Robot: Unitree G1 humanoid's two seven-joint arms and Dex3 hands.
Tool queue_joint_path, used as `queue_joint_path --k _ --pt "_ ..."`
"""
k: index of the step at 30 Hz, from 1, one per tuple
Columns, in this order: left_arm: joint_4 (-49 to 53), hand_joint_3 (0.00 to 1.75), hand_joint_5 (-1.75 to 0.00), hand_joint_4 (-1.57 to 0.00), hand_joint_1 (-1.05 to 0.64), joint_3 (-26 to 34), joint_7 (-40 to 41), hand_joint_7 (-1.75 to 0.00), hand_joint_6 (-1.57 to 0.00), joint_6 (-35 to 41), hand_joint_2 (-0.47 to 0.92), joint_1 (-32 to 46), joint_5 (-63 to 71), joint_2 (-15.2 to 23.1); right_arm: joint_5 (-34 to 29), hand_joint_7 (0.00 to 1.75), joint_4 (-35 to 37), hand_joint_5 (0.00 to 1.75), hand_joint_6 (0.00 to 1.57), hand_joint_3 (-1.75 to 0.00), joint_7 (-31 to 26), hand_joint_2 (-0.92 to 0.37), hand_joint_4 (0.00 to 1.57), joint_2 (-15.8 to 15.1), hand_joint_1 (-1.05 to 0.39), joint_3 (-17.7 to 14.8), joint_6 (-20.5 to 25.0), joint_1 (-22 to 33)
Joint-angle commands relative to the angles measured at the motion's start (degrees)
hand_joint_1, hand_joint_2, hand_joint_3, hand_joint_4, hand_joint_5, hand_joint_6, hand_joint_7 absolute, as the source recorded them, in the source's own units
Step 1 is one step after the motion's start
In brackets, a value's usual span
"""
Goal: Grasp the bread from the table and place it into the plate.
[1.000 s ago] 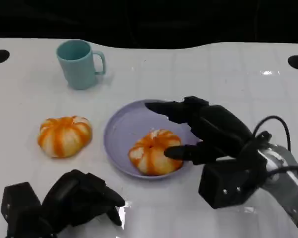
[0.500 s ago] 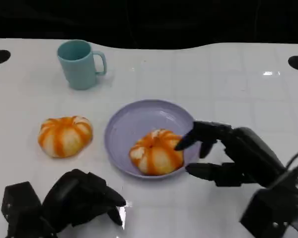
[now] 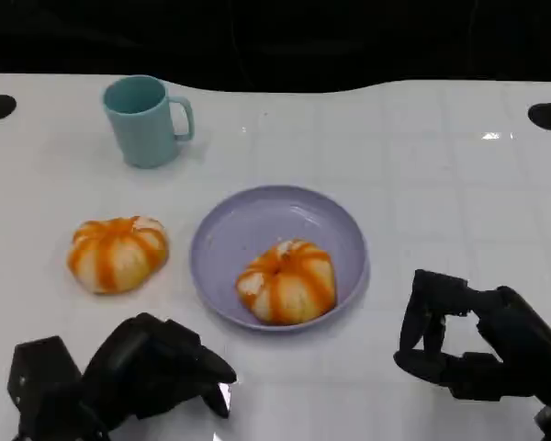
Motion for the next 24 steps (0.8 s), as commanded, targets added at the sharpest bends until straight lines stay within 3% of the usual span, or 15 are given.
queue_joint_path --k 1,24 --pt "-0.27 0.00 -0.94 -1.23 -1.05 0.18 0.63 -0.05 -1.56 0.27 0.86 0.15 -0.24 0.80 2.06 1.74 0.03 1.75 0.62 -0.23 1.34 -0.92 0.77 -1.48 -0.44 -1.72 -2.06 3.73" --pt "2.48 0.00 -0.92 -1.24 -1.05 0.74 0.50 -0.04 -1.57 -0.73 0.85 -1.60 -0.53 1.06 -0.14 1.75 9.75 1.75 0.67 -0.21 0.47 -0.92 0.81 0.79 -0.41 -2.64 -6.53 0.73"
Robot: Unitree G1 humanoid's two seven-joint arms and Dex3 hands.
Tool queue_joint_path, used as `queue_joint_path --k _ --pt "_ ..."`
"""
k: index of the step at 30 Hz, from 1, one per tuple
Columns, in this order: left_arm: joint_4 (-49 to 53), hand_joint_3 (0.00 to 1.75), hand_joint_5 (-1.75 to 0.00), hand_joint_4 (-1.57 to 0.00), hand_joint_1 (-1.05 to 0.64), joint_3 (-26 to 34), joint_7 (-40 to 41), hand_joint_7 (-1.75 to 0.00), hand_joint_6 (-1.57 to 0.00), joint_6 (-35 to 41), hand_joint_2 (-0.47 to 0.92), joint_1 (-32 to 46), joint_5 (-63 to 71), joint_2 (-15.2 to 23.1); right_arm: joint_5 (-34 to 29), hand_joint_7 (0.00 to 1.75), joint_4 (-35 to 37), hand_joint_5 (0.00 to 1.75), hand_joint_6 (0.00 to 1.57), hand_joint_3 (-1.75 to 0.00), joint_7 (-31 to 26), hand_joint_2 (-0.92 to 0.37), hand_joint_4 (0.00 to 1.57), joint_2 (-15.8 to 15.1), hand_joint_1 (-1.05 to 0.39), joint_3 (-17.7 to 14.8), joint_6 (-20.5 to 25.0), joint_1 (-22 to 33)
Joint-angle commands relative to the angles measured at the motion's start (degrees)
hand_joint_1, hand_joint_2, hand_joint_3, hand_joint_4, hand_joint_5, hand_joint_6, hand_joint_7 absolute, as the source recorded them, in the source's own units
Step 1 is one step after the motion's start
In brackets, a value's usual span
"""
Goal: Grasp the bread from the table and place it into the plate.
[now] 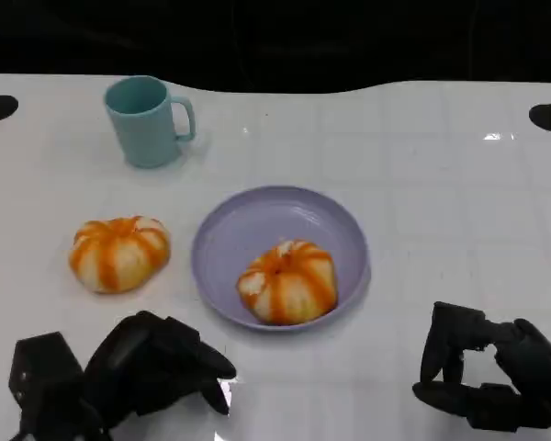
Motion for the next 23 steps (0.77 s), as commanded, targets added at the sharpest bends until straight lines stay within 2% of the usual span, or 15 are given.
queue_joint_path --k 1,23 --pt "0.52 0.00 -0.92 -1.24 -1.05 0.52 -0.08 -0.04 -1.57 -0.77 0.85 -0.58 -0.33 0.98 -0.22 1.75 1.55 1.75 0.67 -0.20 -0.50 -0.92 0.81 -0.04 -0.41 -0.65 -0.92 -0.85" --pt "0.92 0.00 -0.94 -1.23 -1.05 0.33 0.50 -0.04 -1.57 -1.31 0.86 -0.71 0.61 1.37 -2.12 1.75 5.63 1.75 0.65 -0.18 -1.22 -0.92 0.81 -0.12 -0.41 -0.35 -3.37 -2.53"
